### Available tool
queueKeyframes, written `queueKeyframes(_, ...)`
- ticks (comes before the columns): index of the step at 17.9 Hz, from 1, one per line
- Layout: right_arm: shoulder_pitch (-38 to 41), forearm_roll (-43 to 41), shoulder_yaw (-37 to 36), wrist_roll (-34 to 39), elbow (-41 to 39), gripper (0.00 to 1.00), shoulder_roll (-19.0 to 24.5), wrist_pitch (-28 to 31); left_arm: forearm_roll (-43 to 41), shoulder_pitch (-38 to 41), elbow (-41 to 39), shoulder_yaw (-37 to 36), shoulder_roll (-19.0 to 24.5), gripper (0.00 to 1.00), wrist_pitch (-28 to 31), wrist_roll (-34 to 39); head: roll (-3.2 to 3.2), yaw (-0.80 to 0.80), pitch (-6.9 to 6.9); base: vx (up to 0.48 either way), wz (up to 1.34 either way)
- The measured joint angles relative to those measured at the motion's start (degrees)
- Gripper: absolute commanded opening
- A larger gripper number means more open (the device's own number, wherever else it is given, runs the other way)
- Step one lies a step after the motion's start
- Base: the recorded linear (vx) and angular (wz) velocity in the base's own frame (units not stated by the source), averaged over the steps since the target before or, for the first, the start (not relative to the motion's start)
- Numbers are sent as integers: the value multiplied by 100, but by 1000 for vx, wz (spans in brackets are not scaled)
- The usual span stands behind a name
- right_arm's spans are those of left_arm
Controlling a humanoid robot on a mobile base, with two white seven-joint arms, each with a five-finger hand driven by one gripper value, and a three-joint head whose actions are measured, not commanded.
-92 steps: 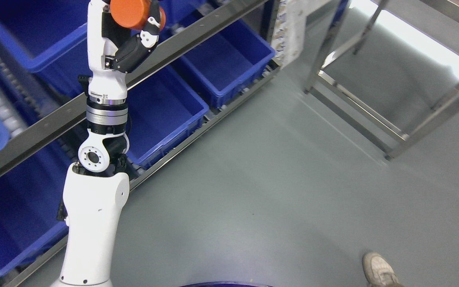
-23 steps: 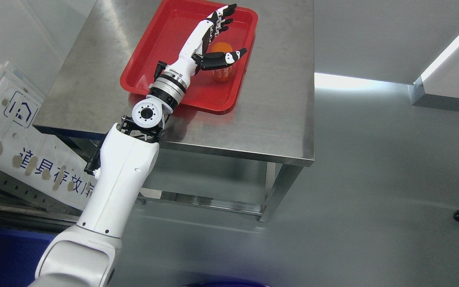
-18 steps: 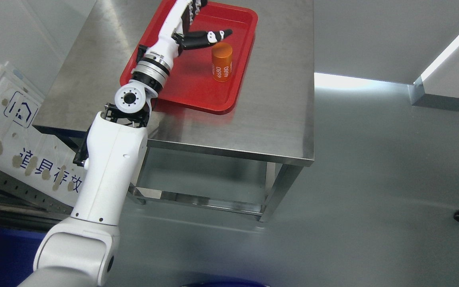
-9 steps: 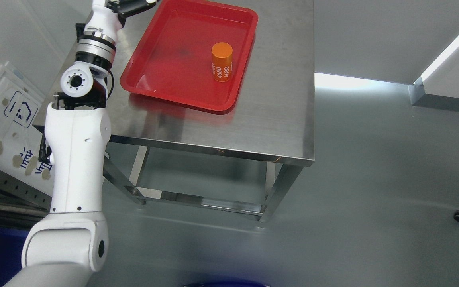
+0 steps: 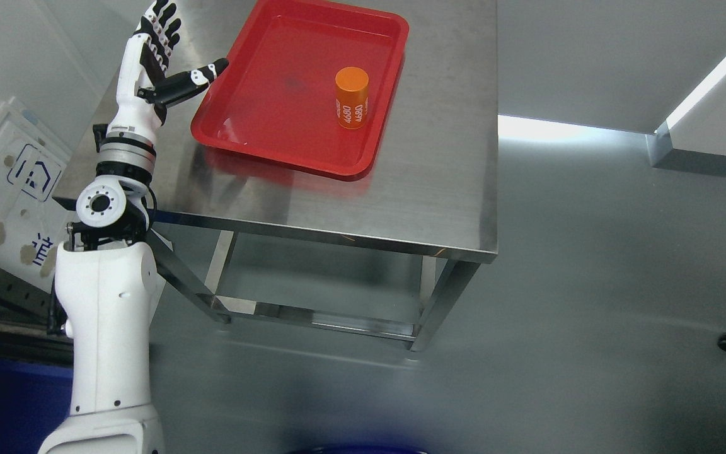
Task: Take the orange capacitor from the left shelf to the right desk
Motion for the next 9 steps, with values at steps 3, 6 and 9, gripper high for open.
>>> queueKeyframes(3,0,0,0,0,0,100,0,0,-17,193,-309,58,-47,99,78,31,0,0,0,0,0)
queueKeyframes(6,0,0,0,0,0,100,0,0,-26,289,-537,92,-80,99,108,35,0,0,0,0,0)
queueKeyframes(9,0,0,0,0,0,100,0,0,-32,350,-724,122,-106,99,118,36,0,0,0,0,0)
